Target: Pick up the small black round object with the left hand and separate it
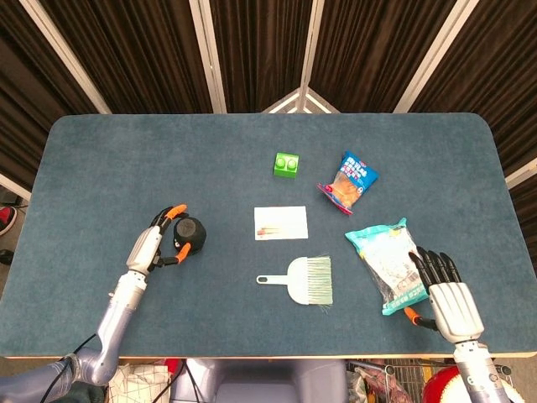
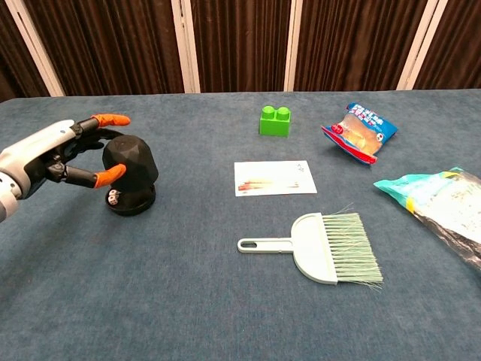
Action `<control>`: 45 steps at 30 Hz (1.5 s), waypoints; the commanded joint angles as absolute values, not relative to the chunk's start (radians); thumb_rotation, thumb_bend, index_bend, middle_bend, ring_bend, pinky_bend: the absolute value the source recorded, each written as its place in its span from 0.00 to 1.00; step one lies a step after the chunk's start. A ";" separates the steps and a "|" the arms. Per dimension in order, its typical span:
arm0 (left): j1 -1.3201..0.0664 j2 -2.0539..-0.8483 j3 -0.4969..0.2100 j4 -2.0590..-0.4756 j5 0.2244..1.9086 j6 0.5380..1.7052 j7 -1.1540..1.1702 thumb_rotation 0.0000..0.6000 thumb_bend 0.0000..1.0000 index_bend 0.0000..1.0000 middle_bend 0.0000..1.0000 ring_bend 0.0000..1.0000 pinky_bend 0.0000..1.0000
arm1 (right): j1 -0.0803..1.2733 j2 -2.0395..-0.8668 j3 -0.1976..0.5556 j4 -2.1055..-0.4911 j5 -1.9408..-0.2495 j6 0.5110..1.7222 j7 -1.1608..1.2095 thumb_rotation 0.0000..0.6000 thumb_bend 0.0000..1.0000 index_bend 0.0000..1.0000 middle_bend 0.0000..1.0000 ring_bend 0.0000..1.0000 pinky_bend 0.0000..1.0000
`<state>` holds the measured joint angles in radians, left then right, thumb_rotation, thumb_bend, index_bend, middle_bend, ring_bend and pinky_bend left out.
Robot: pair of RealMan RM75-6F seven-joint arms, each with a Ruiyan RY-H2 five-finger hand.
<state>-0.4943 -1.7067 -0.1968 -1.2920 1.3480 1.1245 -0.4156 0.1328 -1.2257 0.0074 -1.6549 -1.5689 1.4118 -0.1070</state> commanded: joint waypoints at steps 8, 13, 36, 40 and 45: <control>-0.597 -1.848 -0.224 -1.187 1.310 1.013 -0.374 1.00 0.58 0.14 0.27 0.00 0.00 | 0.136 -1.226 0.012 -1.657 -1.559 1.406 -0.111 1.00 0.21 0.00 0.00 0.01 0.00; -0.639 -1.921 -0.223 -1.098 1.329 0.988 -0.400 1.00 0.58 0.14 0.27 0.00 0.00 | 0.135 -1.222 0.012 -1.653 -1.556 1.406 -0.106 1.00 0.21 0.00 0.00 0.01 0.00; -0.419 -1.425 -0.041 -1.748 1.566 1.354 -0.092 1.00 0.24 0.06 0.01 0.00 0.00 | 0.133 -1.215 0.009 -1.661 -1.568 1.417 -0.090 1.00 0.21 0.00 0.00 0.01 0.00; -0.247 -1.298 0.022 -1.829 1.548 1.565 0.185 1.00 0.27 0.10 0.01 0.00 0.00 | 0.131 -1.219 0.011 -1.659 -1.573 1.423 -0.096 1.00 0.21 0.00 0.00 0.01 0.00; -0.114 -1.282 0.022 -1.770 1.536 1.752 0.160 1.00 0.31 0.13 0.04 0.00 0.00 | 0.128 -1.225 0.017 -1.654 -1.580 1.443 -0.117 1.00 0.21 0.00 0.00 0.01 0.00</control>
<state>-0.2556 -1.3480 -0.0176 -1.7604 1.5344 1.5956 0.1623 0.1292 -1.2239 0.0159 -1.6550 -1.5798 1.4405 -0.1133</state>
